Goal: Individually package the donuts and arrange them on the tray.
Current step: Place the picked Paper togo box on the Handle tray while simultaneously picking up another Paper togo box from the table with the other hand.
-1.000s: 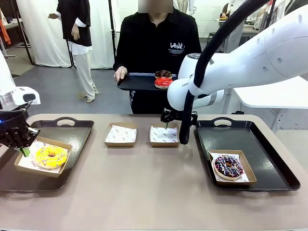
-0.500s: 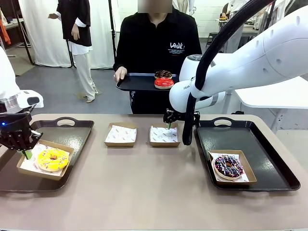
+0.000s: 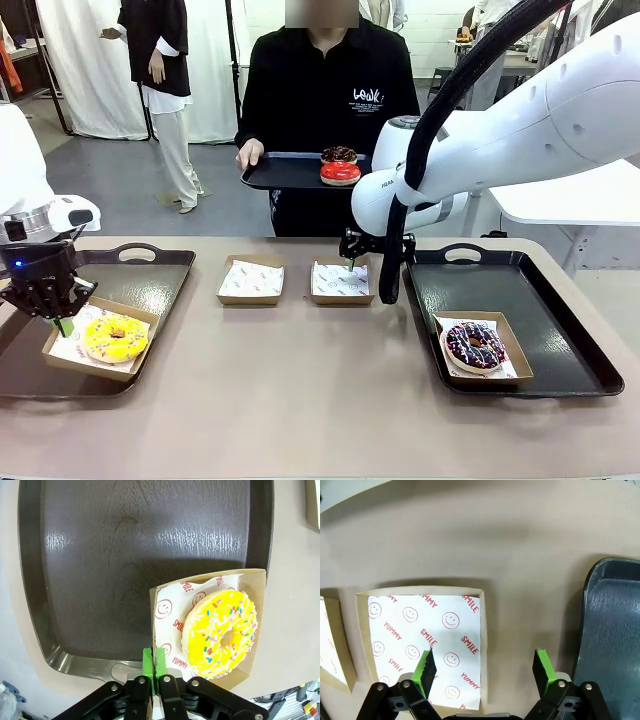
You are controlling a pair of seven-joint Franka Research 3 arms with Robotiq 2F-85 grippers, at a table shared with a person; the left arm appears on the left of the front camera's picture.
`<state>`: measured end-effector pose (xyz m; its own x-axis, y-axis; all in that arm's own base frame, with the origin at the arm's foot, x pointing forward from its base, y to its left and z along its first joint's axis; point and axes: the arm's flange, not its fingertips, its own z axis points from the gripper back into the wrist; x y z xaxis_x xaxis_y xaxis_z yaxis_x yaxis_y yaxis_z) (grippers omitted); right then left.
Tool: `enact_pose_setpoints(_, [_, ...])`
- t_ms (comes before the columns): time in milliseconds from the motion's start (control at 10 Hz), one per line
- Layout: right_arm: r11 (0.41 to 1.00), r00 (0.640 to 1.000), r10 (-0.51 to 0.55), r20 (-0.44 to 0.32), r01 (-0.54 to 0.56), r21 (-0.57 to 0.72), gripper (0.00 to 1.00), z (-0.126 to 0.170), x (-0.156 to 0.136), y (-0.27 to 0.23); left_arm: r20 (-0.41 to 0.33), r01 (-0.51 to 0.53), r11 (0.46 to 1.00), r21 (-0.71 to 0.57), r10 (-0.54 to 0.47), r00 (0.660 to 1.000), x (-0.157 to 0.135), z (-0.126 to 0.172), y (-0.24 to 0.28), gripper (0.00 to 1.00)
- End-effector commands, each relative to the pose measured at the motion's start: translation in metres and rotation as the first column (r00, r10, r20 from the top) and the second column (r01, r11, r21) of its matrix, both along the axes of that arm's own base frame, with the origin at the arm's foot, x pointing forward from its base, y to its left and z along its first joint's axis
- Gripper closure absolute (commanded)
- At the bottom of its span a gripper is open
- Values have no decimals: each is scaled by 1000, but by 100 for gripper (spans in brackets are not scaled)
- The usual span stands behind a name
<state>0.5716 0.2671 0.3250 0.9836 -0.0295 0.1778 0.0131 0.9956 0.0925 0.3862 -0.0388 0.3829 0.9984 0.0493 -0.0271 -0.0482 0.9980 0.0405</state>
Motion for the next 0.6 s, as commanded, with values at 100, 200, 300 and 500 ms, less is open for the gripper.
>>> enact_pose_setpoints(100, [1000,1000,-14,8,14,-18,0,-11,0,2,26,18,999,35,-19,999,4,-5,-2,99])
enact_pose_setpoints(200, [1000,1000,-14,4,14,-17,0,-13,0,2,28,19,999,44,-20,999,4,-7,-2,99])
enact_pose_setpoints(300, [1000,1000,-15,3,15,-15,0,-13,0,2,33,17,998,59,-19,999,4,-10,-3,99])
enact_pose_setpoints(500, [1000,1000,-16,8,16,-9,0,-13,0,3,34,22,997,68,-25,999,5,-16,-2,99])
